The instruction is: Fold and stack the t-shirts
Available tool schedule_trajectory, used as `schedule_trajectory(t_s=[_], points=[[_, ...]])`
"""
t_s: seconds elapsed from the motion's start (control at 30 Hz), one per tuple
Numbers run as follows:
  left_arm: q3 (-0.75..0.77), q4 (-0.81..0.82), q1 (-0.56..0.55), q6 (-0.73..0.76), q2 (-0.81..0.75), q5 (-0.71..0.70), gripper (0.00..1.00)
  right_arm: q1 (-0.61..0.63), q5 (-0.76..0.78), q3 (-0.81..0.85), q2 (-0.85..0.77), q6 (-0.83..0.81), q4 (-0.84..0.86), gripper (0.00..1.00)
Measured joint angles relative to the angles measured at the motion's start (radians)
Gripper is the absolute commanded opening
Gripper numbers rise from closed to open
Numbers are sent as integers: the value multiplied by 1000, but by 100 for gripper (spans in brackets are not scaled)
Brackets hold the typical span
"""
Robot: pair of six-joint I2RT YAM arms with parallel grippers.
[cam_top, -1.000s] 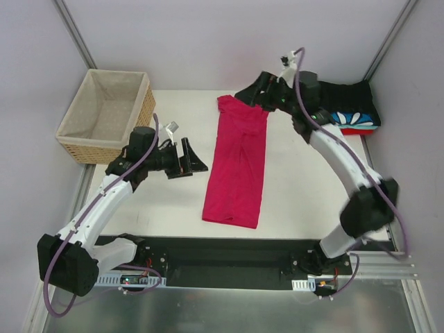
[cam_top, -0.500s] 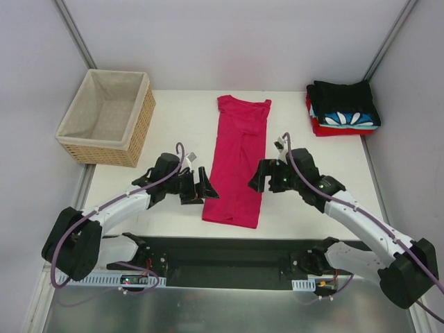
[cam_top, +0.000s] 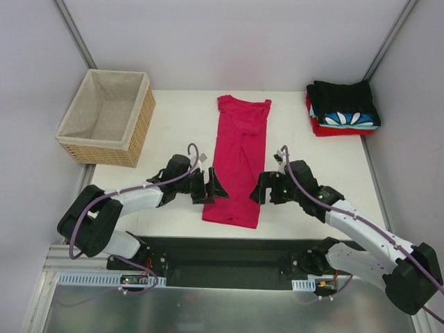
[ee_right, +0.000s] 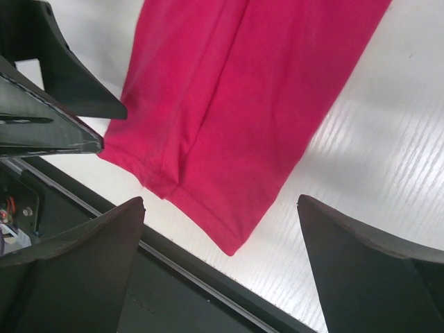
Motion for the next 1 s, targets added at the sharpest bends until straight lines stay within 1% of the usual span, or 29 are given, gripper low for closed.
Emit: schedule_trajectory(t_s=[0.2,0.33,0.43,0.63,0.77,0.9,1.0], points=[[-26,44,-45,-23,1,-3,89,26,0,-61,16,21,12,97],[-87,47,-72,-42,-20,-11,89,29,0,-63,16,23,14,97],[-138,44,-102,-53,-69,-32,89,30,4,-63,13,22,13,97],[-183,85,-136,-83,-95,-58,89,31,16,-61,-19,21,-5,97],[-188,158,-181,-116,-55,-60,89,31,22,-55,-31,21,-25,97],[-163,236,-252,-151,23,-58,89,31,29,-53,-44,21,-42,97],[-136,258,-285,-167,58,-58,89,31,41,-53,-58,21,-54,96]])
